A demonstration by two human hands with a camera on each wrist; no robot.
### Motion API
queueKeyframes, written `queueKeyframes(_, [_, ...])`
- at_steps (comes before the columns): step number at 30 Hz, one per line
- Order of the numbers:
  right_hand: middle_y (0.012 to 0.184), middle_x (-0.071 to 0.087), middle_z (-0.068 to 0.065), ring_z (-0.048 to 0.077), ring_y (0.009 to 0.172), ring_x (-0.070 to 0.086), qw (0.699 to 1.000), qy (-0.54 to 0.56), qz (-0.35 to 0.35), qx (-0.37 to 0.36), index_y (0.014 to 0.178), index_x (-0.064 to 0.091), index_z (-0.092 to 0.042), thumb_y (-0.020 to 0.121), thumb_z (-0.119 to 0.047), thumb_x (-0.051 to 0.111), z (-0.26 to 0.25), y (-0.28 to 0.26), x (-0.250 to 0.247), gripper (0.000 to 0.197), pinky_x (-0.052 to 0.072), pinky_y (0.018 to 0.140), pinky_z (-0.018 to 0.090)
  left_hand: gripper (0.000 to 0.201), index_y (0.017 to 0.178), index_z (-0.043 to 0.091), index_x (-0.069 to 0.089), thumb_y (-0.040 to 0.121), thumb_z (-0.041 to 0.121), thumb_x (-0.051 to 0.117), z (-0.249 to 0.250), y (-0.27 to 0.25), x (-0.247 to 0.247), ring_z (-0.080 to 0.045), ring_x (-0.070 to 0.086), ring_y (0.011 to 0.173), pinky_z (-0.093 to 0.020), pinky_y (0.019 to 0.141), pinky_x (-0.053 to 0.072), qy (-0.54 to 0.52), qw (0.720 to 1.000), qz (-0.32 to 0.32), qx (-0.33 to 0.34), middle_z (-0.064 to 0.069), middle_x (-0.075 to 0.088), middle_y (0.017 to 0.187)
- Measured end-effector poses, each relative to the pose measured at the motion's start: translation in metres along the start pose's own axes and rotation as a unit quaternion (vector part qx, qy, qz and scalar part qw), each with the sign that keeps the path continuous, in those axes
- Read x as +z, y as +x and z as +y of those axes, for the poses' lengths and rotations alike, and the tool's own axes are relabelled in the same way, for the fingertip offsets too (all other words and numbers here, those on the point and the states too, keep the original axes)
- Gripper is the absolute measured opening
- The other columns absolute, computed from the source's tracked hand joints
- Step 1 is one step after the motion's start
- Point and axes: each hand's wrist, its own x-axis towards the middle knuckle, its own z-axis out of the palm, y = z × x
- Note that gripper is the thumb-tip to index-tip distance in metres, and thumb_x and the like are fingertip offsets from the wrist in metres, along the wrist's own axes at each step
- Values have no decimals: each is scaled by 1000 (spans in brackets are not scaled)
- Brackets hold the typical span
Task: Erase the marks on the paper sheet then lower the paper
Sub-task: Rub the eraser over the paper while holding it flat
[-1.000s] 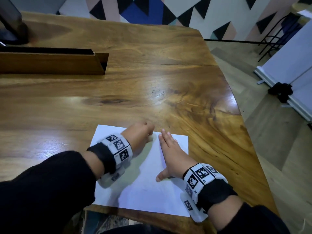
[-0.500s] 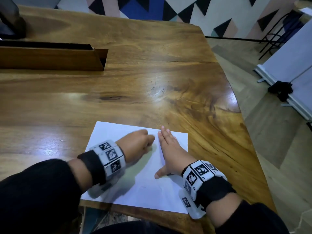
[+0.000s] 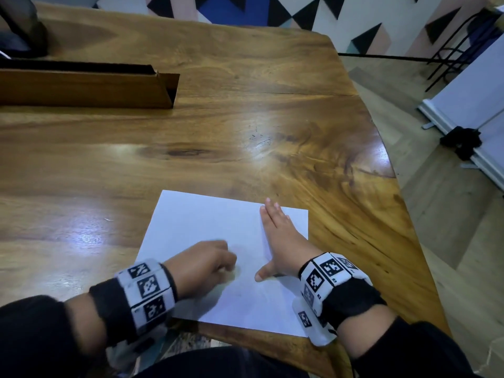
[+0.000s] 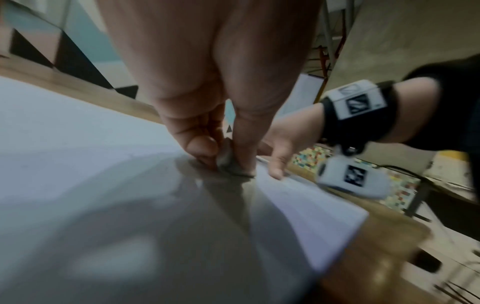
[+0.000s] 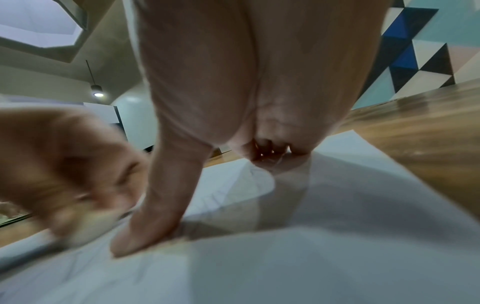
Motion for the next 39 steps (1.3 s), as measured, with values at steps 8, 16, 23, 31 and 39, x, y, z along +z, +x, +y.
queueKeyframes(8, [154, -35, 7, 20, 143, -27, 1000, -4, -1, 1, 148, -21, -5, 67, -45, 82, -1, 0, 0, 137, -9, 119, 31, 10, 90, 11, 60, 81, 14, 59, 5, 44, -21, -17, 45, 79, -23, 70, 32, 15, 997, 61, -42, 1, 45, 86])
queueKeyframes(16, [154, -35, 8, 21, 143, -28, 1000, -15, -5, 2, 148, -22, -4, 69, -46, 81, -3, -1, 0, 136, -10, 118, 31, 9, 82, 10, 62, 81, 15, 55, 16, 6, -6, -21, 52, 82, -25, 70, 36, 44, 994, -89, 37, -5, 52, 87])
queueKeyframes(23, [153, -35, 8, 21, 143, -28, 1000, -11, -12, -2, 147, -22, -4, 69, -45, 81, -4, -2, -2, 136, -9, 119, 32, 4, 79, 13, 57, 82, 14, 55, 10, 34, -13, -25, 53, 80, -31, 73, 43, 31, 999, 29, -4, -1, 46, 83])
queueKeyframes(31, [156, -30, 7, 20, 145, -25, 999, -50, -2, -6, 149, -17, -6, 73, -52, 75, -1, -4, 1, 129, -7, 119, 33, 10, 81, 12, 57, 84, 21, 53, 12, 5, 2, -26, 53, 83, -36, 73, 43, 49, 998, -40, 22, -8, 54, 91])
queueKeyframes(39, [153, -36, 7, 22, 143, -29, 995, -96, -28, -23, 147, -24, -6, 66, -58, 77, 5, -13, 9, 140, -9, 119, 40, 13, 86, 14, 63, 74, 18, 67, 14, 49, -30, -17, 49, 71, -23, 57, 33, 15, 996, 51, -70, 4, 53, 69])
